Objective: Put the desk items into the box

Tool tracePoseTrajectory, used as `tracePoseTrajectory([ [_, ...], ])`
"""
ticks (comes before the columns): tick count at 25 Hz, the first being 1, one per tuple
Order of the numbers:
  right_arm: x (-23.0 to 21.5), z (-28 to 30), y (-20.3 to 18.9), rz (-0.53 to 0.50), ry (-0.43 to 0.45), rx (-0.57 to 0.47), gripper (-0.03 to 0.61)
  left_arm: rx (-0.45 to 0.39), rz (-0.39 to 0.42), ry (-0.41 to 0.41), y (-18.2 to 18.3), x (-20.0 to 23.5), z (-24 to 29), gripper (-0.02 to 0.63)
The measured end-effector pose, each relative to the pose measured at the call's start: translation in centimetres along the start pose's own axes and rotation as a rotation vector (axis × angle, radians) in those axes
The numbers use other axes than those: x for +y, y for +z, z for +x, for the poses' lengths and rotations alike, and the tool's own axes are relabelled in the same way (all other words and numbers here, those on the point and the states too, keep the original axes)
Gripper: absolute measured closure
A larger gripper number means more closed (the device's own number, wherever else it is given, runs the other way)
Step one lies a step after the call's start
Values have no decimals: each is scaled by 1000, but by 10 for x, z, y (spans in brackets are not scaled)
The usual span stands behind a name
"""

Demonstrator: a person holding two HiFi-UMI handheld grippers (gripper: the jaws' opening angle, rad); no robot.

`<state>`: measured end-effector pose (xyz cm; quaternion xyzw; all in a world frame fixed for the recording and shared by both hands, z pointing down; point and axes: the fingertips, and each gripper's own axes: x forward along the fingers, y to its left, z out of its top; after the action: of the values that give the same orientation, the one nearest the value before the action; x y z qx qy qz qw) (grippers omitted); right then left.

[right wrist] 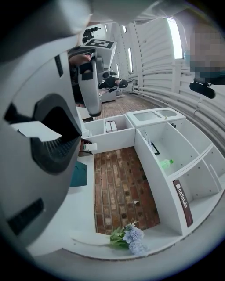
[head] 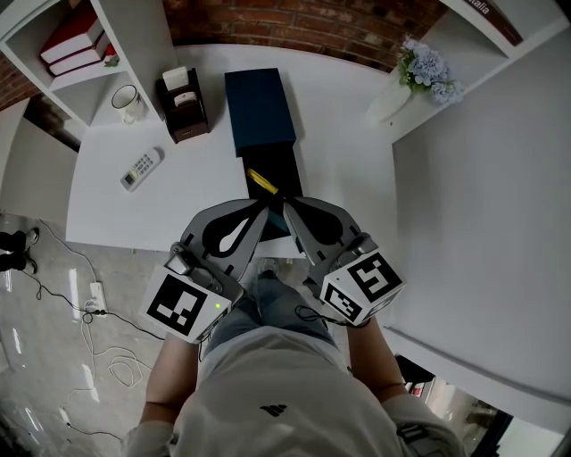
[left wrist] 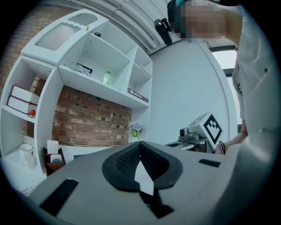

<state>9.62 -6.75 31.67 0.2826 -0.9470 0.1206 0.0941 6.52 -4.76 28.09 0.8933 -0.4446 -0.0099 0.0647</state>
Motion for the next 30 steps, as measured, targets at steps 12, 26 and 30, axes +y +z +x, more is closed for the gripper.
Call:
tracePoseTrajectory([
  [12, 7, -7, 11, -16, 17, -33, 571, 27, 42, 17, -3, -3, -1, 603],
  [26, 11, 6, 28, -6, 122, -56, 569, 3, 12, 116, 3, 15, -6, 603],
  [30, 22, 23, 35, -25, 184, -49, 569, -6, 13, 182, 8, 29, -18, 603],
])
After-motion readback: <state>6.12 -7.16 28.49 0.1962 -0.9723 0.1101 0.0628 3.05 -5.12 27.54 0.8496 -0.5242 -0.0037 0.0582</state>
